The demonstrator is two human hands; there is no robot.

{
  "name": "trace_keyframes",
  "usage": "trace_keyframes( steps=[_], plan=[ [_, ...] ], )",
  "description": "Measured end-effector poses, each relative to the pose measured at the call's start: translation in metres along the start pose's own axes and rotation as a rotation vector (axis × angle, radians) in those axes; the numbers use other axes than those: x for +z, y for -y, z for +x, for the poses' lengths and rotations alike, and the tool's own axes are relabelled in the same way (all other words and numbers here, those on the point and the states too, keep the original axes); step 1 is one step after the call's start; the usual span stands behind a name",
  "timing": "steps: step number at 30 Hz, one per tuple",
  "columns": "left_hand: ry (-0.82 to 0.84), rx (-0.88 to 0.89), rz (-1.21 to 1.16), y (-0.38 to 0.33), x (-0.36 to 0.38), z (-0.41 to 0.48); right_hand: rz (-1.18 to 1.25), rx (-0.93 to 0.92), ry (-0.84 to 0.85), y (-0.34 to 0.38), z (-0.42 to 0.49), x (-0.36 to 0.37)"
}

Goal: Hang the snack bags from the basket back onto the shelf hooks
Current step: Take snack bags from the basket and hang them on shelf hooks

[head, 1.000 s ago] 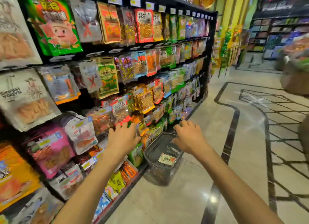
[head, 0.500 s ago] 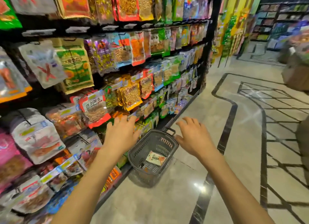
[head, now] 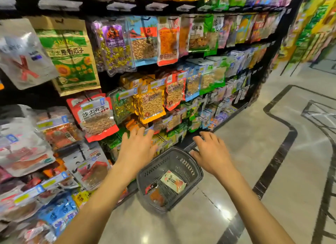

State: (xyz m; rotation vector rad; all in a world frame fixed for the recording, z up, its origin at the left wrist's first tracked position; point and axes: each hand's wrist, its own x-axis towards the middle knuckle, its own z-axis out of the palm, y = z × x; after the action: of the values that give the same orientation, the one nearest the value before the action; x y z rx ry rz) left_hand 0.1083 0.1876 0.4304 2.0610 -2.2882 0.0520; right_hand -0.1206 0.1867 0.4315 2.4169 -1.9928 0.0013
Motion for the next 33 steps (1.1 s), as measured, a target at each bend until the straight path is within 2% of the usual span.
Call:
trace_keyframes(
  steps=[6, 14, 16, 19, 26, 33],
  plan=[
    [0.054, -0.165, -0.008, -0.029, 0.049, 0.067, -0.01, -0.164, 0.095, -0.049, 0.095, 0.048],
    [0.22, -0.453, -0.053, -0.077, 0.108, 0.154, -0.049, -0.379, 0.279, -0.125, 0.228, 0.102],
    [0.232, -0.504, -0.047, -0.083, 0.124, 0.171, -0.09, -0.434, 0.29, -0.136, 0.258, 0.121],
    [0.336, -0.559, -0.042, -0.084, 0.154, 0.186, -0.09, -0.494, 0.345, -0.144, 0.286, 0.154],
    [0.537, -0.637, -0.188, -0.074, 0.271, 0.202, -0.061, -0.512, 0.587, -0.131, 0.318, 0.274],
    [0.694, -0.685, -0.329, -0.044, 0.441, 0.206, -0.093, -0.459, 0.795, -0.123, 0.332, 0.437]
  ],
)
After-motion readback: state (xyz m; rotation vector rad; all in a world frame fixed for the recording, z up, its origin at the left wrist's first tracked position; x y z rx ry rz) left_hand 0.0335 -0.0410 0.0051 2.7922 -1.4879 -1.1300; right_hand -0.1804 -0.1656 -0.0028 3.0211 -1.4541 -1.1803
